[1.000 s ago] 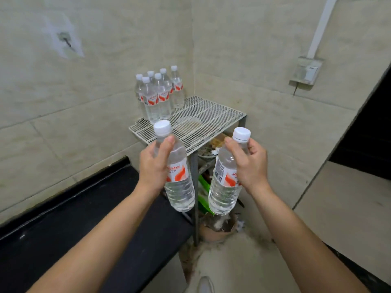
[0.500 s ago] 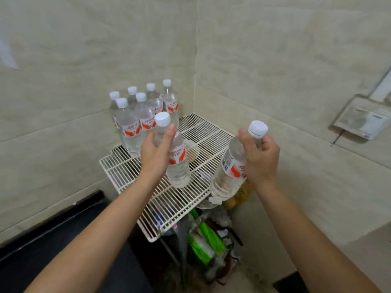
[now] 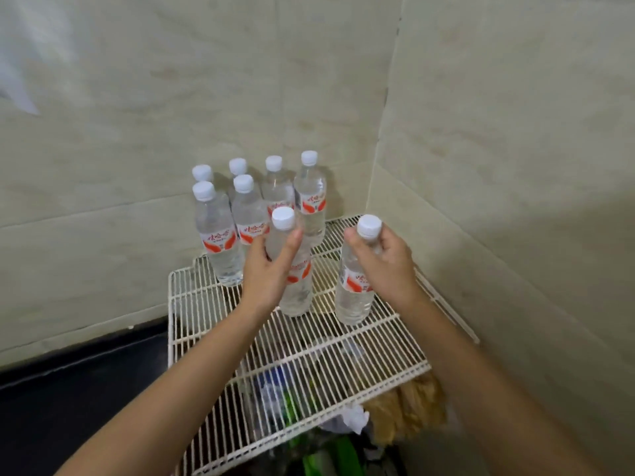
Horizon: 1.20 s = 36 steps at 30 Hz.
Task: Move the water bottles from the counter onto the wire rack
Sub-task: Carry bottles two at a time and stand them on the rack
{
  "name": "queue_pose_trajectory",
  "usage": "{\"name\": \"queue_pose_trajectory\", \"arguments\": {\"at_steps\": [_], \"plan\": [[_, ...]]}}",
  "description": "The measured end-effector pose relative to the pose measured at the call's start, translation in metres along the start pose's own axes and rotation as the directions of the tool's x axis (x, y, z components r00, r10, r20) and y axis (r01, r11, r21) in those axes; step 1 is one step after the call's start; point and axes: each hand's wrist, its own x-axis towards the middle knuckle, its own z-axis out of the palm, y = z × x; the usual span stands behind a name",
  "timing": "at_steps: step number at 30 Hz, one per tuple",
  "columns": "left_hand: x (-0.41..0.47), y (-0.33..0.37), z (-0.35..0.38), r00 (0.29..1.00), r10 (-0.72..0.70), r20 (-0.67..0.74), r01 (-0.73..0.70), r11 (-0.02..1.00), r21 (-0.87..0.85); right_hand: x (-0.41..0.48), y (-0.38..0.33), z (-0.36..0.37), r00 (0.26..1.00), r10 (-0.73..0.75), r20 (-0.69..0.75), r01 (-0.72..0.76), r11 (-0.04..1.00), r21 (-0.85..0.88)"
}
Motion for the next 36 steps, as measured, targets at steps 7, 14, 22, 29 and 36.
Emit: {"name": "queue_pose_trajectory", "arguments": {"at_steps": [7,14,22,29,36], "plan": [[0.021,0.015,0.005,0.999,0.020,-0.026,-0.016,0.992,0.125,0.051,0.025,-0.015,0.947,-0.142,0.287,0.111,0.986,0.122],[0.023,0.032,0.000,0.992,0.089,0.093,-0.101,0.985,0.142,0.045,0.026,-0.006,0.904,-0.182,0.386,0.104,0.971,0.214],[0.019,0.039,0.009,0.996,0.086,-0.002,-0.084,0.977,0.195,0.048,0.019,-0.013,0.940,-0.128,0.316,0.104,0.990,0.092],[0.010,0.037,-0.030,0.952,0.100,0.290,-0.221,0.878,0.425,0.054,0.009,-0.028,0.964,-0.145,0.223,0.165,0.984,-0.070],[0.030,0.045,-0.029,0.974,0.197,0.114,-0.228,0.814,0.535,0.080,-0.006,-0.028,0.912,-0.140,0.385,0.302,0.865,-0.400]]}}
